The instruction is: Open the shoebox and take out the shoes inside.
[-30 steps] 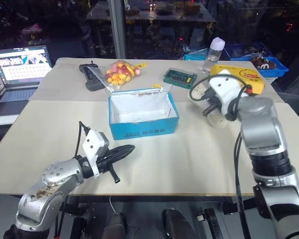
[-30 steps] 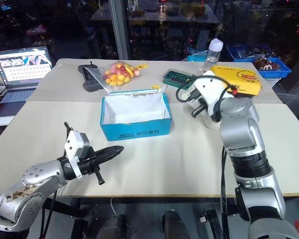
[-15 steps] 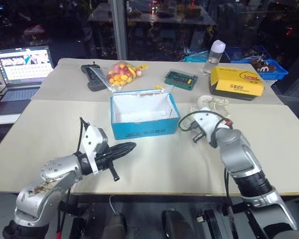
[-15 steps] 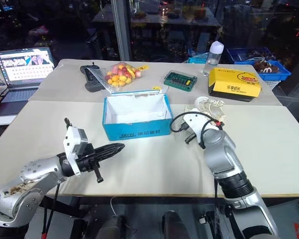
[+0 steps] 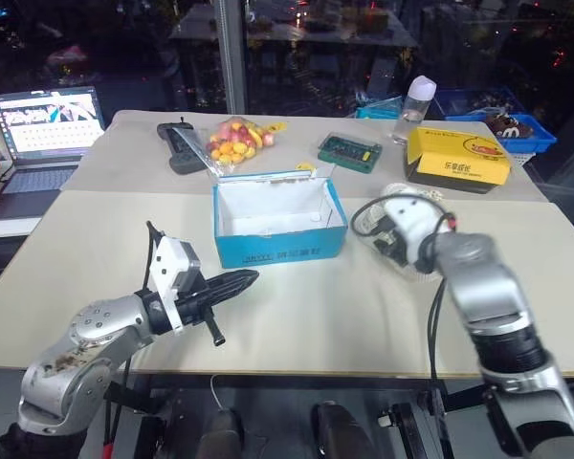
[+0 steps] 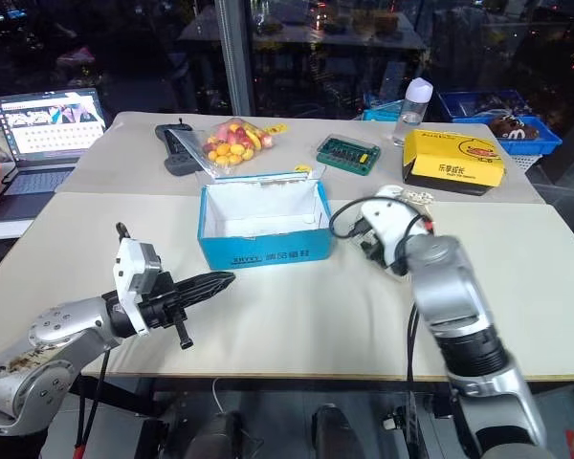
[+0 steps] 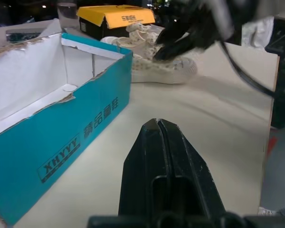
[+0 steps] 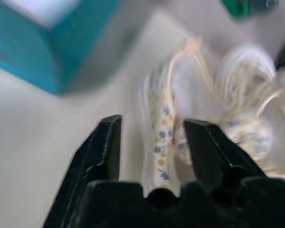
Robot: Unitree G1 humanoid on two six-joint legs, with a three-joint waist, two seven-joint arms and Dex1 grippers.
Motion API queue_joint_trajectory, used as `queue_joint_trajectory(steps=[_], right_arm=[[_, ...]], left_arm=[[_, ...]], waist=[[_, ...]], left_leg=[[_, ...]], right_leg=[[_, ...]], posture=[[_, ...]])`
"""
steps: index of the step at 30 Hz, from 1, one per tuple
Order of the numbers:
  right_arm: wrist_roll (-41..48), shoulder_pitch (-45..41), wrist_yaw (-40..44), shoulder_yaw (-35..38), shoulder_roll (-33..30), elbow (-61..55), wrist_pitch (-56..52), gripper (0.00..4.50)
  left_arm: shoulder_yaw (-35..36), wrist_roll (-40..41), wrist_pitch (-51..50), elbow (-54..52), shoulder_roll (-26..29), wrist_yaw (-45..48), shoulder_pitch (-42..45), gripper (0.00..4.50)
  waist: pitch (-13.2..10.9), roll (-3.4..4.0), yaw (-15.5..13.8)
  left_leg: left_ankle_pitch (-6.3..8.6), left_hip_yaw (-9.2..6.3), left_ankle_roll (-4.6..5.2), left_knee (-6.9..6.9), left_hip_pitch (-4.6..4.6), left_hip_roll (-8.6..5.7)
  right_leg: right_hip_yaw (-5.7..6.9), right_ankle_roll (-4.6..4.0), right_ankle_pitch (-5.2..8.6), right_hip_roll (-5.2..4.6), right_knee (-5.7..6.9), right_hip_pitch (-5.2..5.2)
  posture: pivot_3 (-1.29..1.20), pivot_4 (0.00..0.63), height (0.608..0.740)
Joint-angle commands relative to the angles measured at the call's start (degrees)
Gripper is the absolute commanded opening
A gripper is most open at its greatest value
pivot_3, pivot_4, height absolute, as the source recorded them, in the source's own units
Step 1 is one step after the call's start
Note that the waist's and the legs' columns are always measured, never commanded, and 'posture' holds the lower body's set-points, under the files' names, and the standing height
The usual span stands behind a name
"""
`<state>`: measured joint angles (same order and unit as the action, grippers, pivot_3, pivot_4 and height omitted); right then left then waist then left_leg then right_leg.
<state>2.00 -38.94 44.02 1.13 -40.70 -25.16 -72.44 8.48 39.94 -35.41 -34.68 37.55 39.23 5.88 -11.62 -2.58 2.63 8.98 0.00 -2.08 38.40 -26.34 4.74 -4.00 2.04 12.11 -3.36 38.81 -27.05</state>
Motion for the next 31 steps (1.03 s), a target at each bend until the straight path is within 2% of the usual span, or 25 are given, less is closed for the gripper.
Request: queue_joint_trajectory(steps=[1, 3, 5, 9, 11, 13, 16, 21, 31], right_arm=[[10.0, -1.0, 6.4, 13.9, -2.0, -7.9, -6.3, 2.54], [10.4, 0.7, 4.2, 20.6, -1.6, -7.8, -7.1, 2.54], [8.6, 4.4, 0.5, 23.6, -2.0, -7.7, -4.7, 2.54], [0.7, 19.0, -12.3, 29.2, 2.5, -8.0, 3.1, 2.54], [-0.4, 21.6, -17.9, 31.3, 8.0, -8.8, 5.9, 2.54], [-2.4, 24.5, -23.7, 31.6, 12.8, -7.6, 12.0, 2.54], [-3.4, 25.5, -28.4, 30.4, 16.0, -4.2, 19.1, 2.54], [-3.3, 28.5, -29.6, 25.9, 16.8, 2.7, 29.9, 2.54], [-2.1, 31.7, -30.3, 24.2, 16.4, 4.1, 31.5, 2.54]], left_arm=[[3.5, 1.4, 0.0, -0.5, -1.9, -4.0, -0.4, 0.0], [4.2, -1.4, 0.9, 1.5, -4.5, -8.7, -0.5, 0.0], [5.1, -2.7, 1.2, 2.4, -7.2, -13.1, -0.7, 0.0], [9.3, -7.6, 2.9, 5.4, -13.2, -24.2, -0.7, 0.0], [11.9, -9.6, 4.9, 9.0, -13.4, -25.6, -0.4, 0.0], [15.0, -12.6, 8.9, 17.1, -12.5, -26.4, 0.4, 0.0], [16.1, -16.0, 13.1, 25.5, -11.5, -26.7, 2.1, 0.0], [17.0, -17.6, 17.2, 31.0, -12.8, -28.6, 5.4, 0.0], [16.2, -18.6, 18.6, 32.0, -14.7, -29.8, 6.9, 0.0]], waist=[[0.0, -0.03, -0.3], [0.0, -0.05, -0.3], [0.0, -0.08, -0.4], [0.1, -0.12, -0.7], [0.1, -0.12, -0.8], [0.1, -0.06, -0.2], [0.1, -0.04, 0.2], [0.1, -0.06, -0.2], [0.1, -0.06, -0.3]], left_leg=[[0.0, 0.0, -0.01, 0.0, 0.01, 0.01], [0.09, 0.0, -0.14, 0.0, 0.04, 0.02], [0.11, 0.0, -0.18, -0.01, 0.09, 0.01], [0.16, 0.0, -0.27, 0.01, 0.17, -0.02], [0.26, 0.02, -0.41, 0.03, 0.16, -0.06], [0.26, 0.04, -0.42, 0.05, 0.15, -0.07], [0.27, 0.01, -0.44, -0.04, 0.21, -0.06], [0.29, 0.01, -0.46, -0.06, 0.16, -0.05], [0.28, 0.02, -0.45, -0.04, 0.08, -0.05]], right_leg=[[0.01, 0.0, 0.01, 0.0, -0.03, 0.02], [0.02, 0.0, 0.0, 0.0, -0.11, 0.07], [0.03, 0.01, -0.01, -0.01, -0.33, 0.21], [0.04, 0.15, -0.1, -0.06, -0.92, 0.67], [0.02, 0.22, -0.15, -0.1, -1.1, 0.74], [-0.02, 0.26, -0.2, -0.1, -1.1, 0.68], [-0.01, 0.28, -0.27, -0.08, -1.04, 0.64], [0.03, 0.27, -0.28, -0.08, -1.23, 0.71], [0.03, 0.28, -0.29, -0.07, -1.07, 0.72]], posture=[[0.0, 0.15, 0.673], [0.0, 0.15, 0.673], [0.0, 0.15, 0.673], [0.0, 0.15, 0.673], [0.0, 0.15, 0.673], [0.0, 0.15, 0.673], [0.0, 0.15, 0.673], [0.0, 0.15, 0.673], [0.0, 0.15, 0.673]])
